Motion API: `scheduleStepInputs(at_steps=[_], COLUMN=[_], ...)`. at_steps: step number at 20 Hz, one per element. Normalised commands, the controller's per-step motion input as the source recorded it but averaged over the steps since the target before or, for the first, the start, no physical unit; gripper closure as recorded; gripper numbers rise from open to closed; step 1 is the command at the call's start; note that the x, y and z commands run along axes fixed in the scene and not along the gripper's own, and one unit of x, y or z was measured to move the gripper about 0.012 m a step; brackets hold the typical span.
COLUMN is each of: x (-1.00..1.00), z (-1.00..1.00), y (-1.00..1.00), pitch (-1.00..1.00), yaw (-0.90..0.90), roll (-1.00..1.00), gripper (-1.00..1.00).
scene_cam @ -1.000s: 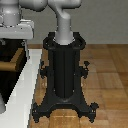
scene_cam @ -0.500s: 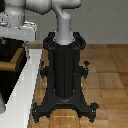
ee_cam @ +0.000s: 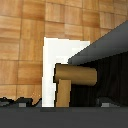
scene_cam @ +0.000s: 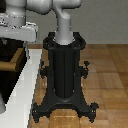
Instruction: Open the door by pressing down and pulling on the handle.
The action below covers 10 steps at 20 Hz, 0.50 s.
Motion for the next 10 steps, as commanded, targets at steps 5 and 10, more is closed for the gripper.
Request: scheduleStepInputs(at_steps=[5,10], x=[0.0,0.0], z=[-0.6,-0.4], y=[0.0,0.0], pitch=[0.0,0.0], yaw=[0.0,0.0], roll=[0.0,0.0], gripper=[-1.0,-1.0])
